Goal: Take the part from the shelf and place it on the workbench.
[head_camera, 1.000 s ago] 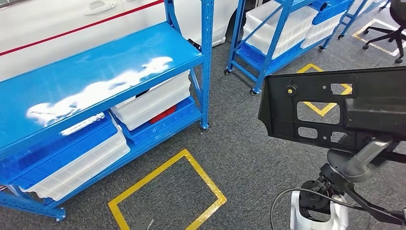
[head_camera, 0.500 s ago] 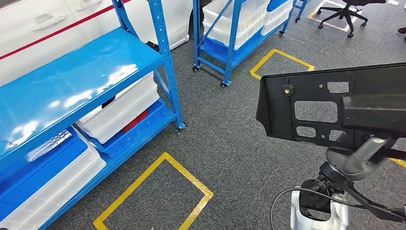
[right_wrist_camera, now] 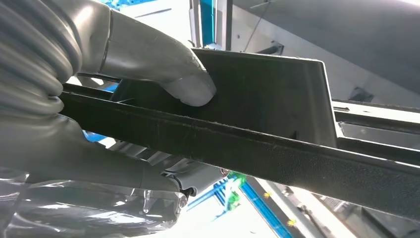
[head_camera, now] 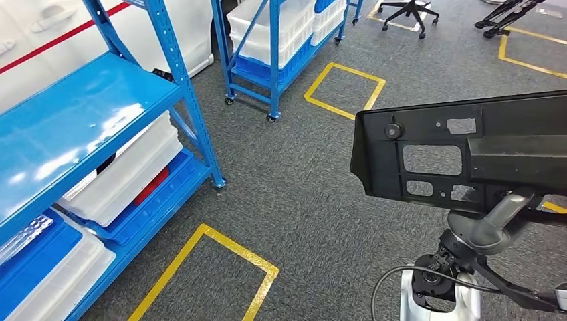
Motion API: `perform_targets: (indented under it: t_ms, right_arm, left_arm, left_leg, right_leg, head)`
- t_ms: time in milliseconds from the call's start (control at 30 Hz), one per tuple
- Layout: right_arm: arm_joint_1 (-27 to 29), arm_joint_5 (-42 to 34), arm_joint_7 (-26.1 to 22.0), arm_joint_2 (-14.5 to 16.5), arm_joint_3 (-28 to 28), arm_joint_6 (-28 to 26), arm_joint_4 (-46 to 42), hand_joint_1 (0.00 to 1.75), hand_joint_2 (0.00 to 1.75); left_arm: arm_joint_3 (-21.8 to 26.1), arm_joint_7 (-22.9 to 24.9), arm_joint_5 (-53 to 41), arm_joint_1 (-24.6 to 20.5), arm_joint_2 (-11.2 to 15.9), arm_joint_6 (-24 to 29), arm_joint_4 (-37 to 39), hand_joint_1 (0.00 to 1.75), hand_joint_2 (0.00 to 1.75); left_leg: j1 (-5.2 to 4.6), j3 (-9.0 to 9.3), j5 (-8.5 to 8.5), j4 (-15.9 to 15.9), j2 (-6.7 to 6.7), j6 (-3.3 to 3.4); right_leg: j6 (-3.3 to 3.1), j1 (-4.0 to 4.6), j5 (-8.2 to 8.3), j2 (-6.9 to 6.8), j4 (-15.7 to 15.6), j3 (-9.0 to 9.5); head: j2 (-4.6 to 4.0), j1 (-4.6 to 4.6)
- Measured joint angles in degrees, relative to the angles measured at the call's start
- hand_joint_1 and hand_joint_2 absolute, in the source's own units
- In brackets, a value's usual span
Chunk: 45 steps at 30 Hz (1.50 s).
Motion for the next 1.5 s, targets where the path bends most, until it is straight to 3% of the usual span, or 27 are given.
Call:
perform_targets:
  t_ms: [67, 133, 167, 233, 300, 367, 433, 500, 567, 633, 667, 733, 800, 867, 933, 967, 1000, 1067, 1100, 1167, 1200, 1267, 1333, 1367, 1433, 1467, 1500]
  right_arm:
    - [0.2, 0.1, 0.0, 0.0, 0.0, 0.3, -0.1, 1.75, 1.75]
    - [0.5, 0.2, 0.1, 0.0, -0.1, 0.4, -0.1, 1.75, 1.75]
    - [0.6, 0.3, 0.1, 0.0, -0.1, 0.5, -0.1, 1.75, 1.75]
    - [0.7, 0.3, 0.0, 0.0, -0.2, 0.9, -0.1, 1.75, 1.75]
    - [0.8, 0.4, -0.2, 0.0, -0.2, 1.5, 0.0, 1.75, 1.75]
    - [0.9, 0.5, -0.5, 0.0, -0.2, 2.0, 0.0, 1.75, 1.75]
    - [1.3, 0.5, -0.8, -0.1, -0.2, 2.4, 0.1, 1.75, 1.75]
    - [1.6, 0.5, -1.2, -0.2, -0.3, 2.8, 0.1, 1.75, 1.75]
    - [1.8, 0.5, -1.5, -0.1, -0.3, 2.9, 0.1, 1.75, 1.75]
    - [2.1, 0.5, -1.5, -0.1, -0.3, 2.9, 0.1, 1.75, 1.75]
    - [2.3, 0.5, -1.6, -0.1, -0.3, 2.9, 0.1, 1.75, 1.75]
    - [2.5, 0.5, -1.6, -0.1, -0.3, 3.0, 0.2, 1.75, 1.75]
    - [2.5, 0.5, -1.6, -0.1, -0.3, 3.2, 0.2, 1.75, 1.75]
    - [2.5, 0.5, -1.7, -0.1, -0.3, 3.4, 0.2, 1.75, 1.75]
    - [2.7, 0.5, -1.7, -0.2, -0.3, 3.5, 0.2, 1.75, 1.75]
    - [2.8, 0.5, -1.8, -0.2, -0.3, 3.5, 0.2, 1.75, 1.75]
    - [2.9, 0.5, -1.8, -0.3, -0.4, 3.5, 0.2, 1.75, 1.75]
    - [2.8, 0.5, -1.9, -0.4, -0.4, 3.5, 0.2, 1.75, 1.75]
    - [2.8, 0.5, -1.9, -0.4, -0.4, 3.5, 0.2, 1.75, 1.75]
    - [2.9, 0.5, -1.9, -0.4, -0.4, 3.5, 0.4, 1.75, 1.75]
    - [2.9, 0.5, -1.9, -0.5, -0.4, 3.5, 0.5, 1.75, 1.75]
    - [2.9, 0.5, -1.9, -0.5, -0.5, 3.5, 0.5, 1.75, 1.75]
    - [2.9, 0.5, -1.9, -0.5, -0.4, 3.5, 0.5, 1.75, 1.75]
    - [2.9, 0.5, -1.9, -0.5, -0.4, 3.6, 0.5, 1.75, 1.75]
    - [2.9, 0.5, -1.9, -0.5, -0.5, 3.6, 0.5, 1.75, 1.75]
    - [2.9, 0.5, -1.9, -0.6, -0.5, 3.6, 0.5, 1.75, 1.75]
    - [2.9, 0.5, -1.9, -0.6, -0.5, 3.6, 0.5, 1.75, 1.75]
  left_arm:
    - [0.0, 0.0, 0.0, 0.0, -0.1, 0.1, 0.0, 0.0, 1.75]
    - [0.0, 0.0, 0.0, 0.3, -0.1, 0.1, 0.0, 0.0, 1.75]
    - [0.0, 0.0, 0.0, 0.4, -0.1, 0.1, 0.0, 0.0, 1.75]
    - [0.0, 0.1, 0.0, 0.4, -0.1, 0.1, 0.0, 0.0, 1.75]
    - [0.0, 0.1, 0.1, 0.2, -0.2, 0.1, 0.0, 0.0, 1.75]
    - [0.0, 0.1, 0.1, 0.1, -0.2, 0.1, 0.0, 0.0, 1.75]
    - [0.0, 0.2, 0.1, 0.0, -0.3, 0.3, 0.0, 0.0, 1.75]
    - [0.0, 0.2, 0.1, -0.1, -0.3, 0.6, 0.0, 0.0, 1.75]
    - [0.0, 0.3, 0.1, -0.1, -0.4, 0.7, 0.0, 0.0, 1.75]
    - [0.0, 0.4, 0.1, 0.2, -0.4, 0.7, 0.0, 0.0, 1.75]
    - [0.0, 0.4, 0.1, 0.3, -0.4, 0.7, 0.0, 0.0, 1.75]
    - [0.0, 0.4, 0.1, 0.2, -0.4, 0.7, 0.0, 0.0, 1.75]
    - [0.0, 0.5, 0.1, 0.1, -0.4, 0.7, 0.0, 0.0, 1.75]
    - [0.0, 0.5, 0.1, -0.1, -0.4, 0.7, 0.0, 0.0, 1.75]
    - [0.0, 0.5, 0.0, -0.3, -0.5, 0.7, 0.0, 0.0, 1.75]
    - [0.0, 0.5, 0.0, -0.4, -0.6, 0.7, 0.0, 0.0, 1.75]
    - [0.0, 0.5, 0.0, -0.5, -0.6, 0.7, 0.0, 0.0, 1.75]
    - [0.0, 0.4, 0.0, -0.5, -0.7, 0.7, 0.0, 0.0, 1.75]
    - [0.0, 0.4, 0.0, -0.4, -0.7, 0.7, 0.0, 0.0, 1.75]
    - [0.0, 0.5, 0.0, -0.3, -0.7, 0.7, 0.0, 0.0, 1.75]
    - [0.0, 0.5, 0.0, -0.3, -0.7, 0.7, 0.0, 0.0, 1.75]
    - [0.0, 0.5, 0.0, -0.4, -0.7, 0.7, 0.0, 0.0, 1.75]
    - [0.0, 0.5, 0.0, -0.5, -0.8, 0.7, 0.0, 0.0, 1.75]
    - [0.0, 0.5, 0.0, -0.5, -0.8, 0.7, 0.0, 0.0, 1.75]
    - [0.0, 0.5, 0.0, -0.5, -0.8, 0.7, 0.0, 0.0, 1.75]
    - [0.0, 0.5, 0.0, -0.6, -0.8, 0.7, 0.0, 0.0, 1.75]
    - [0.0, 0.4, 0.0, -0.7, -0.9, 0.7, 0.0, 0.0, 1.75]
  left_leg:
    - [-0.05, 0.09, 0.26, -0.4, 1.73, 0.44]
    - [-0.2, 0.01, 0.17, -0.4, 3.58, 0.54]
    - [-0.25, -0.02, 0.08, -0.3, 4.55, 0.51]
    - [-0.29, 0.09, -0.17, -0.2, 6.32, 0.24]
    - [-0.59, 0.35, -0.62, 0.0, 7.68, -0.29]
    - [-0.97, 0.69, -1.07, 0.1, 8.82, -0.89]
    - [-0.9, 0.96, -1.51, 0.2, 9.66, -1.5]
    - [-0.51, 0.38, -3.26, 2.2, 7.47, -2.07]
    - [-0.25, -2.45, -7.05, 8.9, 3.91, -2.3]
    - [-0.22, -6.17, -9.87, 16.6, 2.69, -2.27]
    - [-0.22, -7.06, -9.7, 18.0, 2.55, -2.18]
    - [-0.23, -5.62, -6.03, 13.8, 2.01, -1.79]
    - [-0.1, -2.36, -2.0, 5.6, -0.6, -1.3]
    - [-0.1, -0.78, -0.85, 1.7, -2.57, -1.05]
    - [-0.17, -0.5, -0.65, 1.1, -1.8, -0.72]
    - [-0.14, -0.31, -0.35, 0.6, -1.1, -0.4]
    - [-0.08, -0.1, -0.02, 0.2, -0.28, -0.01]
    - [-0.2, 0.05, 0.37, -0.4, 1.4, 0.47]
    - [-0.32, -0.03, 0.39, -0.4, 2.29, 0.59]
    - [-0.47, -0.22, 0.32, -0.4, 4.1, 0.55]
    - [-0.48, -0.25, 0.25, -0.3, 4.98, 0.49]
    - [-0.52, -0.11, 0.03, -0.2, 6.48, 0.22]
    - [-0.82, 0.16, -0.33, -0.1, 7.6, -0.3]
    - [-0.96, 0.3, -0.49, -0.1, 8.08, -0.6]
    - [-1.03, 0.55, -0.68, -0.1, 9.21, -1.2]
    - [-0.9, 0.62, -0.93, 0.1, 9.26, -1.56]
    - [-0.76, 0.43, -1.57, 0.8, 8.36, -1.88]
  right_leg:
    - [0.25, 0.14, -3.47, -4.3, 6.2, -3.01]
    - [0.56, -0.06, -6.07, -5.94, 12.5, -6.03]
    - [0.7, -0.19, -5.88, -6.24, 13.2, -6.22]
    - [0.79, -0.36, -2.97, -7.22, 8.2, -3.15]
    - [0.43, -0.08, -0.76, -10.18, 0.9, 0.99]
    - [-0.26, 0.35, -0.59, -11.48, -1.8, 2.39]
    - [-0.92, 0.43, -0.45, -9.8, -1.9, 2.32]
    - [-1.58, 0.28, -0.22, -8.32, -2.1, 2.32]
    - [-2.11, 0.23, -0.06, -6.83, -2.2, 2.3]
    - [-2.33, 0.38, -0.01, -5.05, -2.1, 2.25]
    - [-2.35, 0.45, -0.01, -4.09, -2.1, 2.25]
    - [-2.32, 0.5, -0.02, -2.2, -1.9, 2.31]
    - [-2.1, 0.47, -0.03, -0.47, -1.7, 2.25]
    - [-1.43, 0.25, 0.16, 0.96, -1.6, 1.9]
    - [-0.47, 0.0, 0.54, 2.21, -1.9, 1.59]
    - [-0.15, 0.02, 0.45, 1.71, -1.7, 1.41]
    - [0.12, 0.14, -0.21, 0.23, -0.8, 0.91]
    - [0.43, 0.3, -3.35, -3.98, 4.5, -1.65]
    - [0.63, 0.25, -5.27, -5.33, 8.4, -3.55]
    - [0.9, 0.09, -6.91, -6.19, 13.7, -6.06]
    - [0.98, 0.04, -6.2, -6.44, 13.3, -5.75]
    - [0.97, 0.08, -2.82, -8.05, 6.3, -1.67]
    - [0.41, 0.45, -0.8, -10.58, -0.6, 2.19]
    - [0.02, 0.65, -0.6, -11.23, -2.1, 2.95]
    - [-0.76, 0.86, -0.57, -10.17, -2.3, 2.76]
    - [-1.11, 0.79, -0.43, -9.45, -2.5, 2.74]
    - [-1.51, 0.68, -0.27, -8.72, -2.6, 2.75]
  head:
    - [0.0, 0.05]
    - [0.0, 0.09]
    - [0.0, 0.09]
    - [0.0, 0.09]
    - [0.0, 0.06]
    - [0.0, 0.03]
    - [0.0, 0.03]
    - [0.0, 0.02]
    - [0.0, 0.02]
    - [0.0, 0.02]
    - [0.0, 0.02]
    - [0.0, 0.02]
    - [0.0, 0.02]
    - [0.0, 0.02]
    - [0.0, 0.02]
    - [0.0, 0.02]
    - [0.0, 0.03]
    - [0.0, 0.05]
    - [0.0, 0.07]
    - [0.0, 0.07]
    - [0.0, 0.07]
    - [0.0, 0.07]
    - [0.0, 0.07]
    - [0.0, 0.07]
    - [0.0, 0.06]
    - [0.0, 0.06]
    - [0.0, 0.05]
